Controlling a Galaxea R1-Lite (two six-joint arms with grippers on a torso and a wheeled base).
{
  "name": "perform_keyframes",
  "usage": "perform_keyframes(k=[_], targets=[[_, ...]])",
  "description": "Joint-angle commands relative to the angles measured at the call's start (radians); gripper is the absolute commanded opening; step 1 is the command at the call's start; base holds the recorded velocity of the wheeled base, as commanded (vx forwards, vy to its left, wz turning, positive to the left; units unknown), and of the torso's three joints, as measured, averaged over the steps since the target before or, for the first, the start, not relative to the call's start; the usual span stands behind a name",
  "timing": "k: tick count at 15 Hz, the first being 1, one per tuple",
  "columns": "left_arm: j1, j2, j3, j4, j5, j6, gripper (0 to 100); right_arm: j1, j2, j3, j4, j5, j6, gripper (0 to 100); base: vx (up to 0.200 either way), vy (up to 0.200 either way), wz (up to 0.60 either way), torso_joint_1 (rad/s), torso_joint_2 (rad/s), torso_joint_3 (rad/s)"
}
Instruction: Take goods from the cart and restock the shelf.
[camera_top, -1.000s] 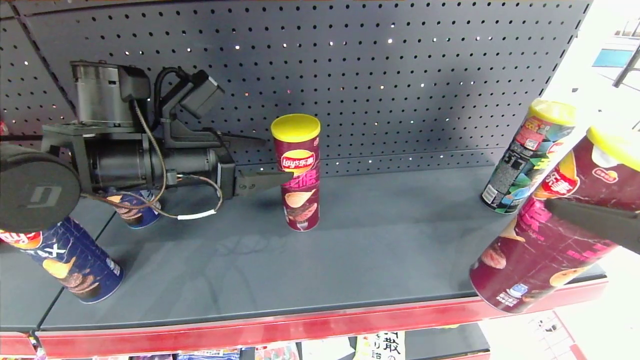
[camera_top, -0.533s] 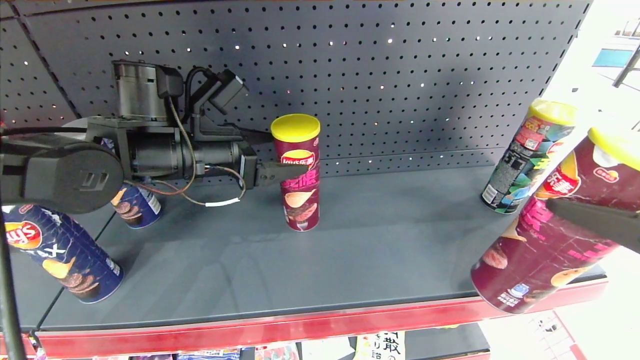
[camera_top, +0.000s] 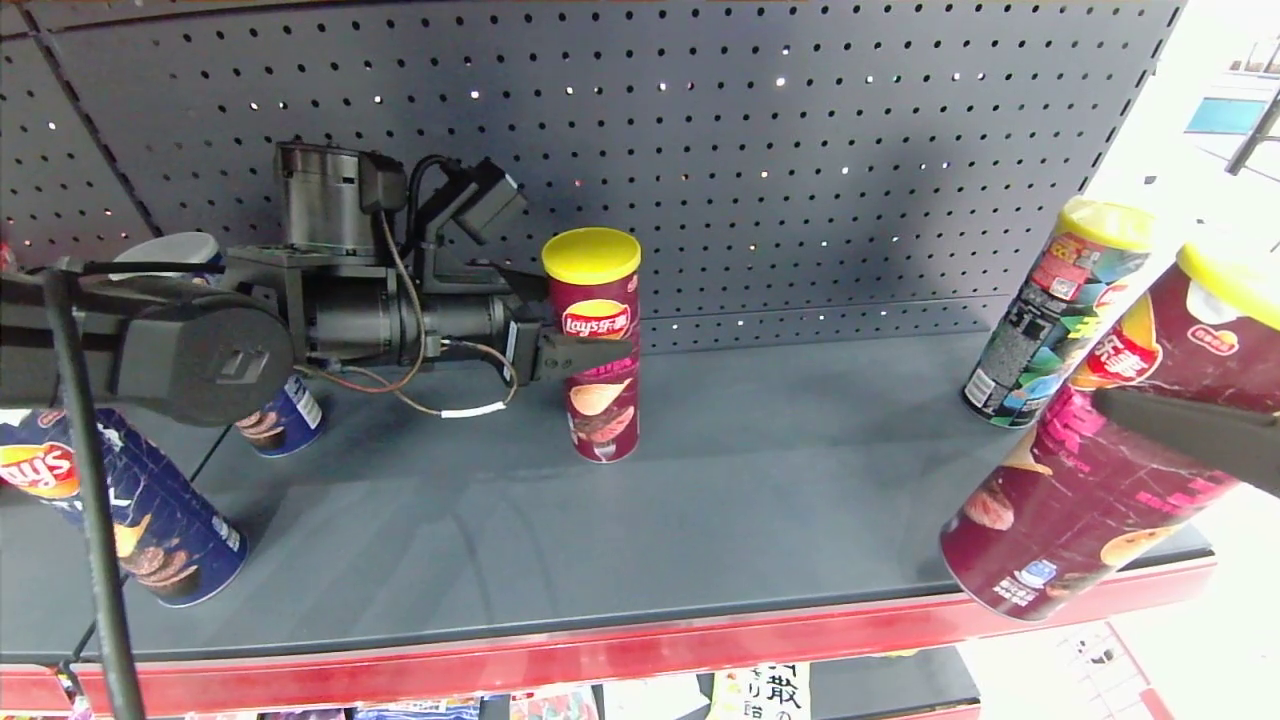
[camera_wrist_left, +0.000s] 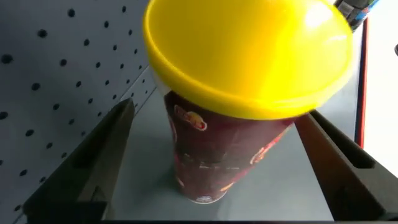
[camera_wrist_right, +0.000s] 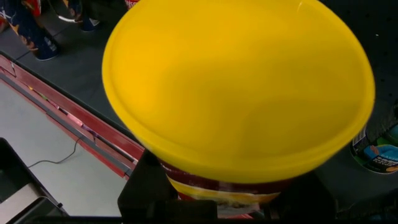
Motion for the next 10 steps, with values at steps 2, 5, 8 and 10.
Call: perform_keyframes(k=[2,5,8,10], targets=[[-0.018,0.02,-0.015,-0.001,0.002,-0.005,100,0.001,0.003,-0.001,0.0,0.0,0.0,0,0.0,0.0,0.0,0.0,0.0,0.0],[-0.025,0.029,-0.018,-0.002,-0.013,-0.008,0,0.001,0.009,-0.002,-0.002,0.0,0.0,0,0.0,0.0,0.0,0.0,0.0,0.0],[-0.032,0.027,-0.01,-0.002,-0.024,-0.007,0,-0.001,0.009,-0.002,0.0,0.0,0.001,0,0.0,0.0,0.0,0.0,0.0,0.0],[-0.035,0.021,-0.003,-0.001,-0.024,-0.008,0,-0.001,0.008,-0.001,0.0,0.0,0.001,0,0.0,0.0,0.0,0.0,0.0,0.0]])
